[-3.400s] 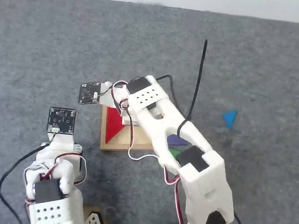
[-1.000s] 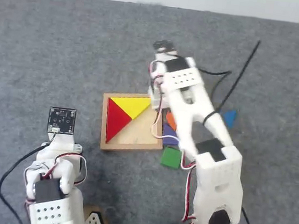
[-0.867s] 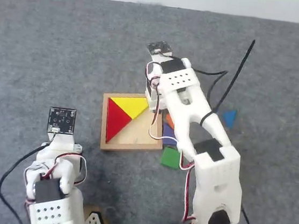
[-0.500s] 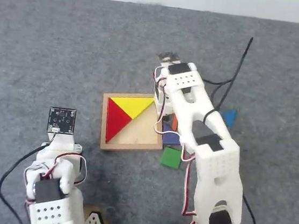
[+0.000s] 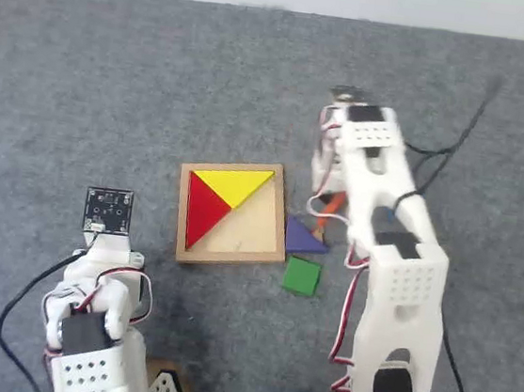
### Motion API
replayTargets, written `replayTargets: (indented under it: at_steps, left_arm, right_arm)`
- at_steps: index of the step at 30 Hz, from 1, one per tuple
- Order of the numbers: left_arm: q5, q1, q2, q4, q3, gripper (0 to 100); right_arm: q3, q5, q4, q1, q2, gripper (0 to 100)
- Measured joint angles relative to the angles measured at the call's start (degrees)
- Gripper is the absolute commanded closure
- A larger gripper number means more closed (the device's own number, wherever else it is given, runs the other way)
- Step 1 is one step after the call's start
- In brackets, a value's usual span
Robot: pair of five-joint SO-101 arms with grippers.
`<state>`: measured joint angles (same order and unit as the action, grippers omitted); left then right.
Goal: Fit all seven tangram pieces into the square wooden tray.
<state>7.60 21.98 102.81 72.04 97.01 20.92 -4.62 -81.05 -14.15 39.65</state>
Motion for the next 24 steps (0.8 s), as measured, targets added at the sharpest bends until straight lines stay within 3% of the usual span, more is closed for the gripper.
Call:
replayTargets:
  at_steps: [4, 24]
  left_arm:
    - [0.0, 0.0, 0.0, 0.0, 0.0, 98]
    - [0.0, 0.0, 0.0, 0.0, 0.0, 98]
  right_arm:
    - [0.4, 1.9, -2.6, 3.8, -0.4, 82.0]
    - [-1.1, 2.7, -9.9, 2.0, -7.7, 82.9]
